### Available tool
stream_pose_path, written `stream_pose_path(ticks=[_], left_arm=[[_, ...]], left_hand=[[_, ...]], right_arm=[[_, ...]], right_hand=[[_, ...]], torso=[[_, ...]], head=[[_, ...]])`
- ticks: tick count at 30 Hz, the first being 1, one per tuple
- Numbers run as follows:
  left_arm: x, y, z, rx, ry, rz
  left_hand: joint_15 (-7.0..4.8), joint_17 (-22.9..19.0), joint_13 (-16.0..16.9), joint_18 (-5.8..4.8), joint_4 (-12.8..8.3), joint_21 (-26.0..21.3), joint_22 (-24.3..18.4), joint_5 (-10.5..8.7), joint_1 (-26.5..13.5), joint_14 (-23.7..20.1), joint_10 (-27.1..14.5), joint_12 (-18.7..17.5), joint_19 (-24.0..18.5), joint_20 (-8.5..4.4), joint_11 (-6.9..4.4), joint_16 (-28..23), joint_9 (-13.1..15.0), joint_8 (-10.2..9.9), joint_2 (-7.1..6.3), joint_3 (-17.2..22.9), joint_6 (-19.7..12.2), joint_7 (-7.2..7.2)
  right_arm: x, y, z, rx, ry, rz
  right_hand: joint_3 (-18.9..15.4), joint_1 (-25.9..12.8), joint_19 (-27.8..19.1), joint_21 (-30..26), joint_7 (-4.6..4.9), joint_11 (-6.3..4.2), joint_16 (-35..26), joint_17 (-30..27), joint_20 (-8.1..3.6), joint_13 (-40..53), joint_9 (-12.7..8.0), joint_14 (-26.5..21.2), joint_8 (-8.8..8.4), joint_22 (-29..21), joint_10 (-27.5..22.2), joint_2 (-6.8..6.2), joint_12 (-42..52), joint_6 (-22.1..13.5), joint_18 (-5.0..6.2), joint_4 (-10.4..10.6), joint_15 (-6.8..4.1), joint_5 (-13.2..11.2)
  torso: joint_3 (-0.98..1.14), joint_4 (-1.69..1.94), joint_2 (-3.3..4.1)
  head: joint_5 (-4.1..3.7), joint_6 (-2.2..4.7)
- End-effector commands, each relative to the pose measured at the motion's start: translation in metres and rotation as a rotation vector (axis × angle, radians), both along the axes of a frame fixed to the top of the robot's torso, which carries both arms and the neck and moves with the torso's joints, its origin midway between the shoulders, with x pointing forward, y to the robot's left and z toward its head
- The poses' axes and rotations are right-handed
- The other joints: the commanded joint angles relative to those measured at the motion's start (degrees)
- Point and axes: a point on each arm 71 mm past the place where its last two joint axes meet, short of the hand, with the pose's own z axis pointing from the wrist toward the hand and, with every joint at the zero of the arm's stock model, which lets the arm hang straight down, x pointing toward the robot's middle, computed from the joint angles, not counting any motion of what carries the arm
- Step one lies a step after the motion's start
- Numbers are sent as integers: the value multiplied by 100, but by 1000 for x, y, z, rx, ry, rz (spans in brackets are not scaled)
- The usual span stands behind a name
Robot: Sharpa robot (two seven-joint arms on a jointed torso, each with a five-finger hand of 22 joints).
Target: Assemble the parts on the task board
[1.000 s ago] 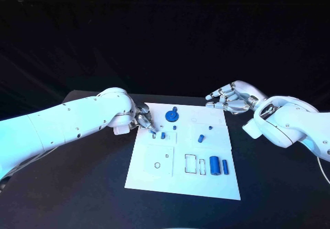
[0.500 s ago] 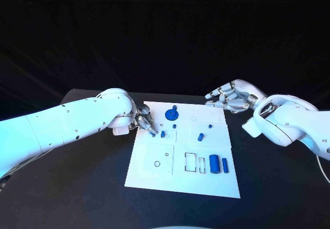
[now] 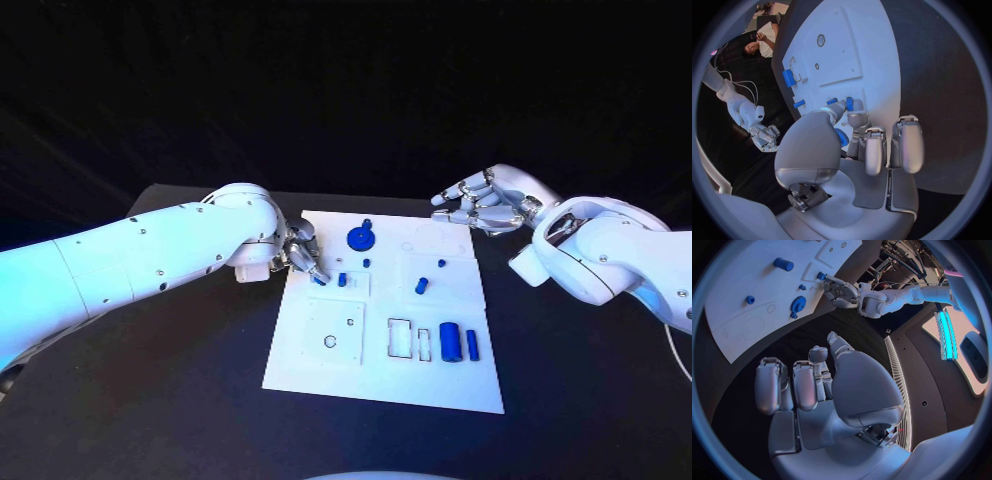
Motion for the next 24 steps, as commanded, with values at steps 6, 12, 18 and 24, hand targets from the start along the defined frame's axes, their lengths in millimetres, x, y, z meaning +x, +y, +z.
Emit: stream_pose_path(ticks=[6, 12, 18, 24], left_arm=[[-2, -3, -7, 43, 29, -1], [-2, -5, -9, 48, 40, 12], [-2, -7, -10, 55, 51, 13], [-3, -8, -11, 63, 59, 10]], left_hand=[[8, 1510, -4, -23, -491, 19, 848, -33, -84, 613, 63, 24, 337, -8, 9, 14, 2, 42, 93, 608, 69, -53], [0, 1510, 28, -32, -361, 50, 880, -66, -340, 613, 109, 64, 350, -11, -5, 14, 6, 79, 96, 572, 128, -77], [-18, 1510, 43, -41, -287, 87, 916, -55, -556, 613, 133, 87, 364, -21, -28, 14, -2, 96, 6, 495, 171, -108], [-31, 1510, 108, -54, -255, 134, 960, -39, -685, 613, 185, 149, 381, -28, -47, 14, -11, 111, -61, 431, 229, -133]], right_arm=[[-1, 1, -1, -4, 3, 15], [-1, 1, -1, -4, 3, 15], [-1, 1, 0, -3, 3, 16], [-2, 1, 0, -4, 3, 14]], right_hand=[[-11, -25, -36, -19, 17, 6, -39, -5, 15, 8, -8, 247, 34, -1, 22, 43, 30, 4, 41, 19, 20, 27], [-11, -25, -36, -19, 17, 6, -39, -5, 15, 8, -8, 247, 34, -1, 22, 43, 30, 4, 41, 19, 20, 27], [-11, -25, -36, -19, 17, 6, -39, -5, 15, 8, -8, 247, 34, -1, 22, 43, 30, 4, 41, 19, 20, 27], [-18, -27, -39, -24, 17, 7, -47, -12, 15, -1, -9, 247, 36, -7, 19, 46, 25, 4, 42, 24, 19, 23]], torso=[[-1, -5, 2], [3, -1, 2], [3, -4, 3], [4, -6, 2]], head=[[-6, -14], [-10, -24], [-6, -36], [-7, -42]])
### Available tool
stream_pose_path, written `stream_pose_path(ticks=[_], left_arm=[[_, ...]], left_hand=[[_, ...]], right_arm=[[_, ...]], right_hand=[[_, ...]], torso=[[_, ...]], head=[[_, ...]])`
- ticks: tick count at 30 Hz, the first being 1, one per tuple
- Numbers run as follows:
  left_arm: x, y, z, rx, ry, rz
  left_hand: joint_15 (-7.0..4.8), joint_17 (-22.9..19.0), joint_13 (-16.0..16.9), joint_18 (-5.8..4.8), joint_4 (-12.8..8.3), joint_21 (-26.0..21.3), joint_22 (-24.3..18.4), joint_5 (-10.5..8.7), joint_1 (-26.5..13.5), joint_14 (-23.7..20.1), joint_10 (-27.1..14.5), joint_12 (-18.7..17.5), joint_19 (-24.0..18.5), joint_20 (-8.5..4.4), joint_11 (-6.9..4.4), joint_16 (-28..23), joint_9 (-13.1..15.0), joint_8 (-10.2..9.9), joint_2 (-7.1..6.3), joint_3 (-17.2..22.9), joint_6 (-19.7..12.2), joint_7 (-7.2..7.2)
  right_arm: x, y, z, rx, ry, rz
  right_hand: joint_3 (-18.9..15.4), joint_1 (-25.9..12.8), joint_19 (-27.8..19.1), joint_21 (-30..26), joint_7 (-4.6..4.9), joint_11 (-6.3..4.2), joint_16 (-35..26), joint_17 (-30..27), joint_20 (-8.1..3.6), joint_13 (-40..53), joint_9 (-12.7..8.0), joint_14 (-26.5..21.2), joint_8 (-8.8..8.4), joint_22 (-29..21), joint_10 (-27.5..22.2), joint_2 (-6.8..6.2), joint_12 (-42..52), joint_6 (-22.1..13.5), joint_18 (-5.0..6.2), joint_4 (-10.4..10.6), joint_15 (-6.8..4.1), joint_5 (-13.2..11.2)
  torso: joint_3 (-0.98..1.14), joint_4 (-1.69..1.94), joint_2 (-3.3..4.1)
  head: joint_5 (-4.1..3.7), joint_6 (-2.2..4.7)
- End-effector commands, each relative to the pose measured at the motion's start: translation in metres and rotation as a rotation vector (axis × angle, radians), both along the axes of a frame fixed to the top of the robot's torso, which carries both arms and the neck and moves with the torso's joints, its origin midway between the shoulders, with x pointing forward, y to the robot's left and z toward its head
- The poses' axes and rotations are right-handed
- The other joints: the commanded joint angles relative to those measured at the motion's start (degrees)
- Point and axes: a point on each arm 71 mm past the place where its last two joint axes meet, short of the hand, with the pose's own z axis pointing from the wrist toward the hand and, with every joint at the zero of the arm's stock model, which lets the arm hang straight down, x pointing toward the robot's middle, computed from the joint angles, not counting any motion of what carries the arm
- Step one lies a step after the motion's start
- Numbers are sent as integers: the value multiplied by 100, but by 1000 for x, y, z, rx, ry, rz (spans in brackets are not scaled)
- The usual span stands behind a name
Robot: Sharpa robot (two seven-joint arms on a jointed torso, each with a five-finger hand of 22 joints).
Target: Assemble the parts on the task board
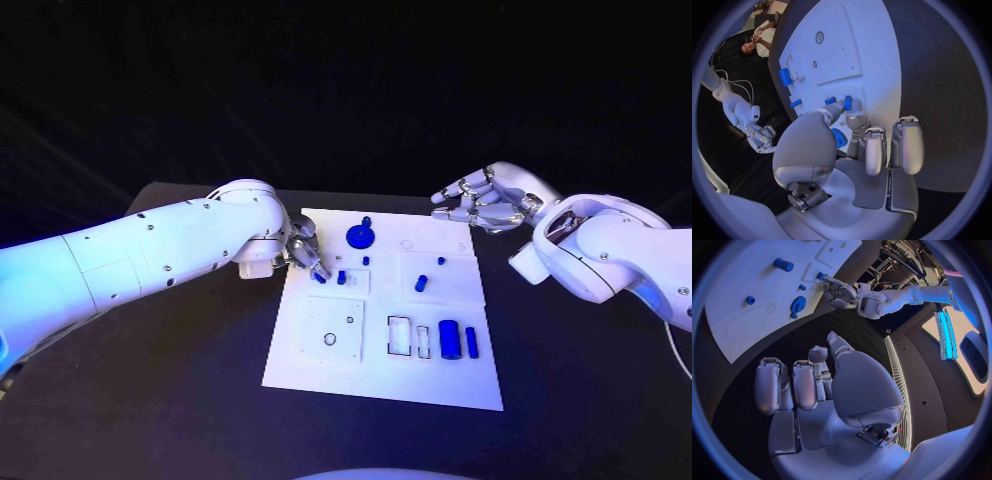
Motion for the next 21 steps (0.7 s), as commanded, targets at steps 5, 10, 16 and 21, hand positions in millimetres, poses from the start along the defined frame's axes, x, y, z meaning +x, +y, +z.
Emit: stream_pose_path(ticks=[5, 10, 16, 21], left_arm=[[-5, -2, -11, 33, 59, -14], [-5, -3, -11, 38, 63, -15], [-5, -4, -11, 45, 64, -16], [-4, -4, -11, 47, 61, -14]], left_hand=[[-37, 1506, 26, -57, 38, 45, 972, 22, -123, 613, 66, 45, 385, -32, -3, 14, -4, 29, -31, -81, 134, -80], [-41, 1506, 44, -63, 74, 68, 994, 33, -211, 613, 86, 61, 393, -36, -8, 14, -18, 26, -51, -138, 170, -87], [-46, 1506, 75, -70, 118, 97, 1021, 31, -320, 613, 117, 89, 403, -39, -15, 14, -36, 21, -87, -240, 217, -96], [-49, 1506, 90, -75, 159, 115, 1039, 29, -404, 613, 133, 101, 409, -42, -18, 14, -52, 13, -108, -332, 248, -99]], right_arm=[[-1, 1, 0, -6, 0, 10], [-1, 0, 0, -7, -1, 9], [-2, 0, 0, -6, -2, 10], [-2, 0, 0, -5, -2, 10]], right_hand=[[-18, -27, -38, -24, 17, 7, -12, -5, 15, 0, -9, 247, 36, -6, 19, 46, 25, 4, 42, 24, 19, 23], [-18, -27, -38, -24, 17, 7, -12, -5, 15, 0, -9, 247, 36, -6, 19, 46, 25, 4, 42, 24, 19, 23], [-18, -27, -38, -24, 17, 7, -12, -5, 15, 0, -9, 247, 36, -6, 19, 46, 25, 4, 42, 24, 19, 23], [-18, -27, -38, -24, 17, 7, -12, -5, 15, 0, -9, 247, 36, -6, 19, 46, 25, 4, 42, 24, 19, 23]], torso=[[0, -1, -4], [3, 2, 1], [1, 0, -3], [3, -2, -1]], head=[[-5, 4], [-5, -5], [-3, -9], [-8, -7]])
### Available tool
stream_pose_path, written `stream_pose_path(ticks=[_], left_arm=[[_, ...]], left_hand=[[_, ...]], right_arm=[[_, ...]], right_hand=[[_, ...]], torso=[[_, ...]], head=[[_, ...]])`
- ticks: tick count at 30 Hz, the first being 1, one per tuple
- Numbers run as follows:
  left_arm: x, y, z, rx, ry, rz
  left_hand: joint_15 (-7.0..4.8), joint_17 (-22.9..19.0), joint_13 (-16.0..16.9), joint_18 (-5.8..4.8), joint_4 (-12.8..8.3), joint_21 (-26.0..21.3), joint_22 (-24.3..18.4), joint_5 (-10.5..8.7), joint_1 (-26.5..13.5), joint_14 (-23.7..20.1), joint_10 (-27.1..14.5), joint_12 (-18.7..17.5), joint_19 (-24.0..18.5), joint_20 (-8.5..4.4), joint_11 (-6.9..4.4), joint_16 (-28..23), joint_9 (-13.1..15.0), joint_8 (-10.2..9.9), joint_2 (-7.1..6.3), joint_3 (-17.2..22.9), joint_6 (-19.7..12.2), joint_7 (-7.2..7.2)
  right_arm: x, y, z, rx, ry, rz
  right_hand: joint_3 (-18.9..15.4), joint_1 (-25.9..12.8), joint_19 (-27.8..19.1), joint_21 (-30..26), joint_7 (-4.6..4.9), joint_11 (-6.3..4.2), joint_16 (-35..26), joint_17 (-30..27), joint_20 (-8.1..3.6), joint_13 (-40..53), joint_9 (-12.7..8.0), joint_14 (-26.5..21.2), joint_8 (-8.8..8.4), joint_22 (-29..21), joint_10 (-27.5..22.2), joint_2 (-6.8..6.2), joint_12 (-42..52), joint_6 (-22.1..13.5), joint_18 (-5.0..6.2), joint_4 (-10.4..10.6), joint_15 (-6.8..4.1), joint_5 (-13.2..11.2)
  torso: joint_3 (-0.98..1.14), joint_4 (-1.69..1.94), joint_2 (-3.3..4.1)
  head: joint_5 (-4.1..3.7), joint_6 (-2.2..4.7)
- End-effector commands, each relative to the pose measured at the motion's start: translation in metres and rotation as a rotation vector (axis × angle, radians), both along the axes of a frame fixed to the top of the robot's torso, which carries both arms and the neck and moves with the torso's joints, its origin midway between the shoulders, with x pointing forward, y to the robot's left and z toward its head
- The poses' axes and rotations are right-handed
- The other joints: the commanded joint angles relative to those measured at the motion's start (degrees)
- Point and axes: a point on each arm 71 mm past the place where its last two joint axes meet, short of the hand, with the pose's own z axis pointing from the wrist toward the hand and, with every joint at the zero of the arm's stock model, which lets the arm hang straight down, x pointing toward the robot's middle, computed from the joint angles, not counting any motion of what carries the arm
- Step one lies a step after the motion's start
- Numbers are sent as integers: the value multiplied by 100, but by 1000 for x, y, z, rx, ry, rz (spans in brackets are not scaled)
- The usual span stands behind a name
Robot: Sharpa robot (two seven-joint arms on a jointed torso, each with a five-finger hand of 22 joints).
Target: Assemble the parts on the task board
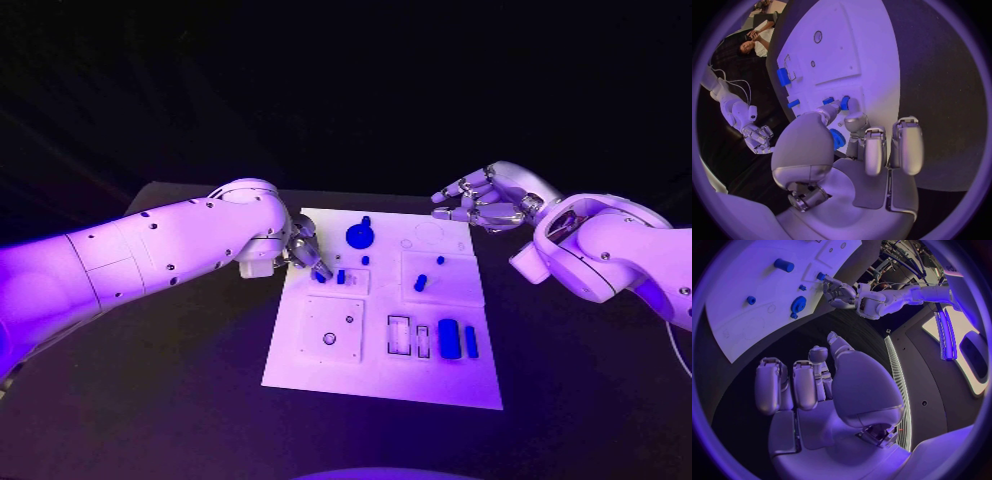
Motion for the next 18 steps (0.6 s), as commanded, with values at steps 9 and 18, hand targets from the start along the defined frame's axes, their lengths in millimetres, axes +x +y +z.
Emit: stream_pose_path(ticks=[9, 18], left_arm=[[-5, -4, -10, 30, 52, -20], [-4, -2, -10, 36, 50, -12]], left_hand=[[-31, 1507, 49, -86, 134, 74, 1078, 17, -281, 593, 75, 43, 422, -44, -7, 14, -45, -13, -43, -334, 94, 3], [-32, 1507, 57, -90, 229, 87, 1095, 14, -382, 593, 87, 45, 426, -43, -8, 14, -70, -27, -72, -605, 133, 3]], right_arm=[[-1, 1, 0, -4, -3, 10], [-1, 0, 0, -3, -4, 10]], right_hand=[[-25, -32, -55, -39, 17, 7, -33, -30, 15, -17, -10, 242, 37, -30, 8, 43, 7, 3, 48, 28, 19, 23], [-27, -34, -72, -52, 17, 8, -59, -62, 15, -25, -10, 235, 36, -55, 3, 42, 0, 2, 53, 30, 19, 23]], torso=[[-3, 1, -1], [0, 2, -2]], head=[[-9, -10], [-7, -8]])
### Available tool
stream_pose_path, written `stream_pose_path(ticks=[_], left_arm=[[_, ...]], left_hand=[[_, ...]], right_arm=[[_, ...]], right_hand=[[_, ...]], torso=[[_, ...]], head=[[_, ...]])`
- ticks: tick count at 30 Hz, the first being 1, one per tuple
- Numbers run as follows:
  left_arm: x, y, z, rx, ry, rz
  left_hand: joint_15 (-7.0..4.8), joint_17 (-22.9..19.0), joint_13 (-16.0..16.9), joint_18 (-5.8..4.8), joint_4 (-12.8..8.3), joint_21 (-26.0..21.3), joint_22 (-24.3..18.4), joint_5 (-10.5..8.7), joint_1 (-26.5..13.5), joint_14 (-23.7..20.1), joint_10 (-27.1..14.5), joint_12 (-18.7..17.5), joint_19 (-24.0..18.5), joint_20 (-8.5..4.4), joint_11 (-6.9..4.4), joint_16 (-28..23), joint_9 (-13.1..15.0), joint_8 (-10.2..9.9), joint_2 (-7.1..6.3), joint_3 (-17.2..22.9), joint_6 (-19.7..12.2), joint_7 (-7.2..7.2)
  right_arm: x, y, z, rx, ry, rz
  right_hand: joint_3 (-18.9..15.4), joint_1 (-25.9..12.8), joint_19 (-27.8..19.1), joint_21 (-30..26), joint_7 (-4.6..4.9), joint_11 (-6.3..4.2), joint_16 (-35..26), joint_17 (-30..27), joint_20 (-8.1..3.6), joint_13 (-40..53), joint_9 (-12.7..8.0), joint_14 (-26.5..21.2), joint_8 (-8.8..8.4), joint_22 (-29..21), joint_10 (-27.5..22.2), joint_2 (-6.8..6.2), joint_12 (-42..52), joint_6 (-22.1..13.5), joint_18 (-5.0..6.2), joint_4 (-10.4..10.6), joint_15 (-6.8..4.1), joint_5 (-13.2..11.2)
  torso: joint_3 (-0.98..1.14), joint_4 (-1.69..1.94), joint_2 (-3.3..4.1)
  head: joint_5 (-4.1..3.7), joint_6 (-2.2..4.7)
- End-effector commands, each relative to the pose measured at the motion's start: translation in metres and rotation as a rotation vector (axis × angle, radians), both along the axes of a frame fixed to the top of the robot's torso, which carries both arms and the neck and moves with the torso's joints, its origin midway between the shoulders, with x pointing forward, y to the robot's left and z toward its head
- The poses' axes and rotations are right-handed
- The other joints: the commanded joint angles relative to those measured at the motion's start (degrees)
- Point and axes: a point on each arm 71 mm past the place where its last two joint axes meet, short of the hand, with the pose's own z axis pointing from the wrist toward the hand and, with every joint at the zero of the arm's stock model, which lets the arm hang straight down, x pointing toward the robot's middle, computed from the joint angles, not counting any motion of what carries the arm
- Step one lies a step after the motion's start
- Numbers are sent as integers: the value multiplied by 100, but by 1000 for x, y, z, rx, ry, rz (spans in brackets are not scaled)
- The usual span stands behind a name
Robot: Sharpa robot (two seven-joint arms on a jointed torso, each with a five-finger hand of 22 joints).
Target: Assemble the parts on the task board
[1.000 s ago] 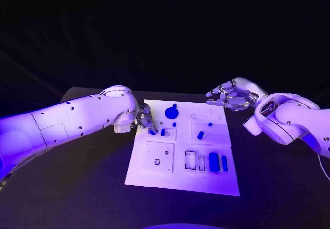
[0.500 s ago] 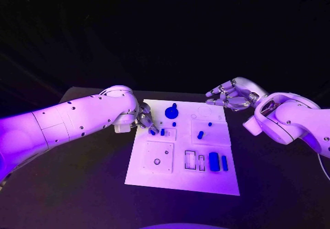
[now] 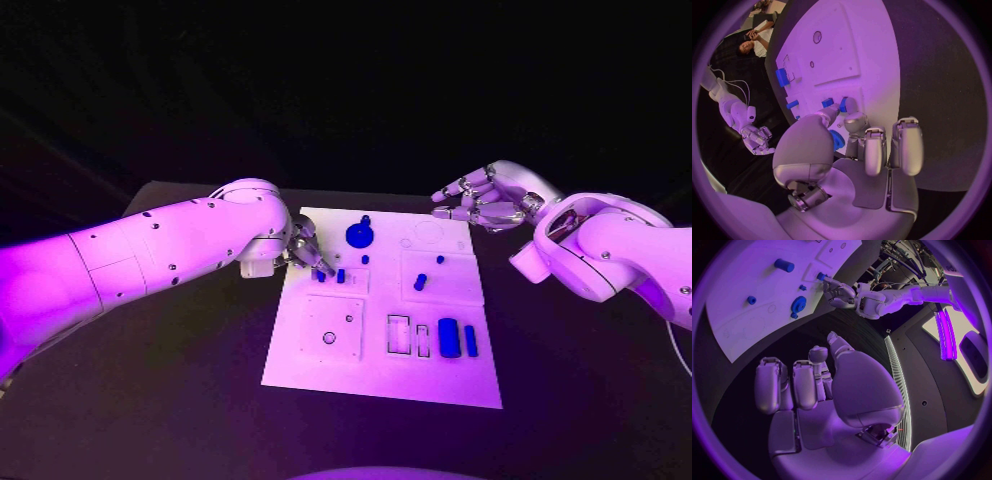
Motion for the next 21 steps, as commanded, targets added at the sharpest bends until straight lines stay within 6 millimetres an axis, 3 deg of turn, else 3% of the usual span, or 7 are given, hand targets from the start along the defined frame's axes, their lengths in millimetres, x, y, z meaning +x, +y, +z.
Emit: stream_pose_path(ticks=[1, 10, 21], left_arm=[[-4, 0, -9, 25, 45, -15], [-3, 3, -7, 30, 25, -6], [-3, 9, 0, -4, -22, 20]], left_hand=[[-31, 1508, 10, -89, 37, 23, 1095, 13, -93, 593, 50, 20, 426, -43, -8, 14, -15, -31, 6, -139, 42, 8], [-40, 1508, 17, -82, 232, -1, 1085, 4, -226, 593, 51, 25, 420, -54, -10, 14, -28, -29, -13, -697, 57, 8], [-50, 1508, -13, -74, 462, -36, 1069, 4, -234, 593, 27, 3, 413, -67, -16, 14, -23, -7, 63, -1293, 33, 5]], right_arm=[[-1, 1, 0, -3, -3, 10], [0, 1, 0, -3, -1, 10], [0, 1, 0, -4, -1, 9]], right_hand=[[-12, -35, -57, -31, 17, 8, -33, -12, -6, -7, -10, 233, 36, -14, 2, 42, -2, 2, 55, 15, 19, 24], [-16, -41, -84, -55, 18, 8, -69, -56, -6, -24, -11, 223, 35, -54, -11, 41, -20, -1, 65, 19, 20, 25], [-18, -42, -103, -70, 19, 9, -86, -75, -6, -28, -11, 218, 34, -80, -15, 41, -25, -5, 71, 21, 20, 28]], torso=[[-1, 1, -2], [-6, 3, 1], [-4, -3, -3]], head=[[3, 7], [0, -1], [-8, 1]])
